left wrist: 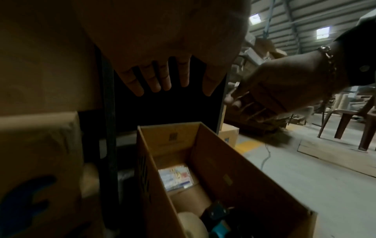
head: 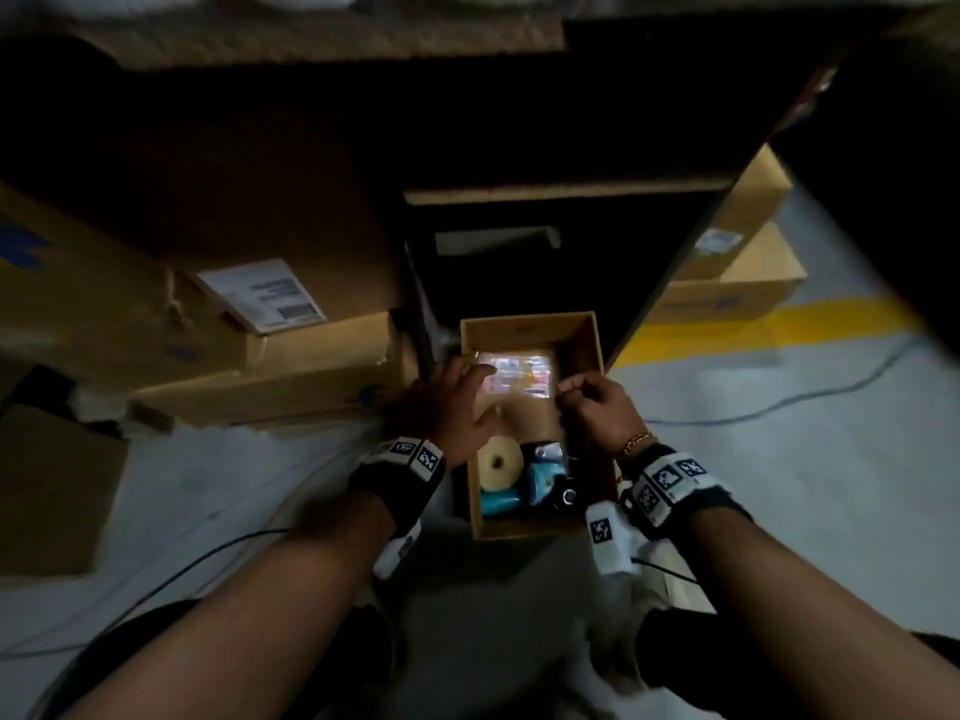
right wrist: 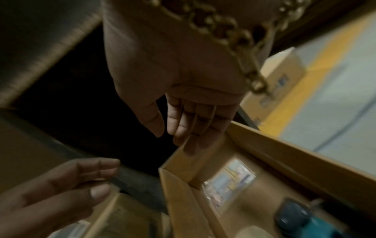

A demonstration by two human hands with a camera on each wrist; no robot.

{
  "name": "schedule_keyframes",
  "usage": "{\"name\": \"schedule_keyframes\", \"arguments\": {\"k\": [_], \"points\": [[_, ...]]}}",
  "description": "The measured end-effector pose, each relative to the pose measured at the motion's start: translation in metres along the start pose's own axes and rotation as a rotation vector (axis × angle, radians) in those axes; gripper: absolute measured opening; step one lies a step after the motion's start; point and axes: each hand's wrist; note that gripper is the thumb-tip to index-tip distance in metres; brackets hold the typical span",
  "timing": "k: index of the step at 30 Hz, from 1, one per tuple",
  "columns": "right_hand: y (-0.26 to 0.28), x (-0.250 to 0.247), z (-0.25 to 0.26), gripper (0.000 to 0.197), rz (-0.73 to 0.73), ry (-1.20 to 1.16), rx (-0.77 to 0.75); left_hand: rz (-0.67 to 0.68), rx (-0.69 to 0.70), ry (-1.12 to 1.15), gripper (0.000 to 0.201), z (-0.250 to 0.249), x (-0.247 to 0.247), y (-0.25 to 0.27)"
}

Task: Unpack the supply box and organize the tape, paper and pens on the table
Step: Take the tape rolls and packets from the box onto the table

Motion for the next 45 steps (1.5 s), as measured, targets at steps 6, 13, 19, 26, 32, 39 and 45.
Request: {"name": "schedule_keyframes", "arguments": {"k": [6, 13, 19, 26, 32, 39, 45], "points": [[-0.076, 0.042, -0.064, 0.014, 0.081, -0.32, 0.367, 0.092, -0.007, -0.01, 0.059, 0.029, 0.075, -0.03], [-0.151, 0.094, -0.102, 0.027, 0.116, -0.454, 0.456, 0.112, 0.013, -0.03, 0.074, 0.064, 0.124, -0.062], [-0.189, 0.127, -0.122, 0.045, 0.102, -0.56, 0.488, 0.013, 0.037, -0.031, 0.075, 0.084, 0.153, -0.069], [-0.222, 0.151, -0.144, 0.048, -0.004, -0.761, 0.495, -0.006, 0.05, 0.084, 0.076, 0.089, 0.155, -0.068], [-0.242, 0.159, -0.142, 0.047, -0.145, -0.94, 0.456, 0.023, 0.026, 0.072, 0.064, 0.083, 0.146, -0.066], [-0.255, 0.15, -0.142, 0.039, -0.151, -1.016, 0.425, 0.016, 0.064, 0.078, 0.062, 0.082, 0.148, -0.068], [-0.256, 0.144, -0.138, 0.05, -0.12, -0.889, 0.406, -0.005, 0.094, 0.096, 0.064, 0.085, 0.149, -0.066]]}}
Point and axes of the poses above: each hand's wrist, its own y-axis away from the middle knuckle, its own x-axis out of the palm, z = x × y, and after that the axes turned 6 degrees about y, right-handed
